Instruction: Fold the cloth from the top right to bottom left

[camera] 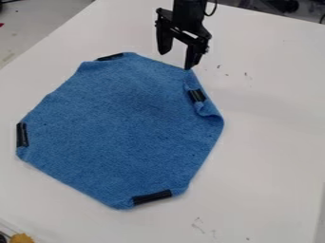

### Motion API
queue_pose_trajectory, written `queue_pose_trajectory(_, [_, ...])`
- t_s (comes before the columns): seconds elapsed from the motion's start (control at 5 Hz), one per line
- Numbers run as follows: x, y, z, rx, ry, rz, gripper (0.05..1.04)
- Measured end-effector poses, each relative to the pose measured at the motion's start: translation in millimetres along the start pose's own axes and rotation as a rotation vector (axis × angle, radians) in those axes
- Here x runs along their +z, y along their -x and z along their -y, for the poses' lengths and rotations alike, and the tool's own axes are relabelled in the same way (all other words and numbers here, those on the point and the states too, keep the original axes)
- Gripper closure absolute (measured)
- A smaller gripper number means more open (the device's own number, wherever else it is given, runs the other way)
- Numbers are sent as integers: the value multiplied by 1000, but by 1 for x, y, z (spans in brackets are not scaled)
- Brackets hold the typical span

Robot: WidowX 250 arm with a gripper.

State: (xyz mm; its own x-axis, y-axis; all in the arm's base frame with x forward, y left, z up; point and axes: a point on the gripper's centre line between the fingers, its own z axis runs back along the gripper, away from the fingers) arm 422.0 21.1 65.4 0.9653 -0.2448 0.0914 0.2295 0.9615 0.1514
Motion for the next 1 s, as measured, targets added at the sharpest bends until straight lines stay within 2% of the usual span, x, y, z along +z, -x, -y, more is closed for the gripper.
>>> queue_pose_trajectory(0.4, [-24, 11, 19, 14, -47, 10, 83])
queue_pose_trajectory(0.6, [-24, 10, 16, 16, -69, 18, 83])
queue_pose_trajectory(1.0, [-25, -1, 27, 9, -32, 25, 83])
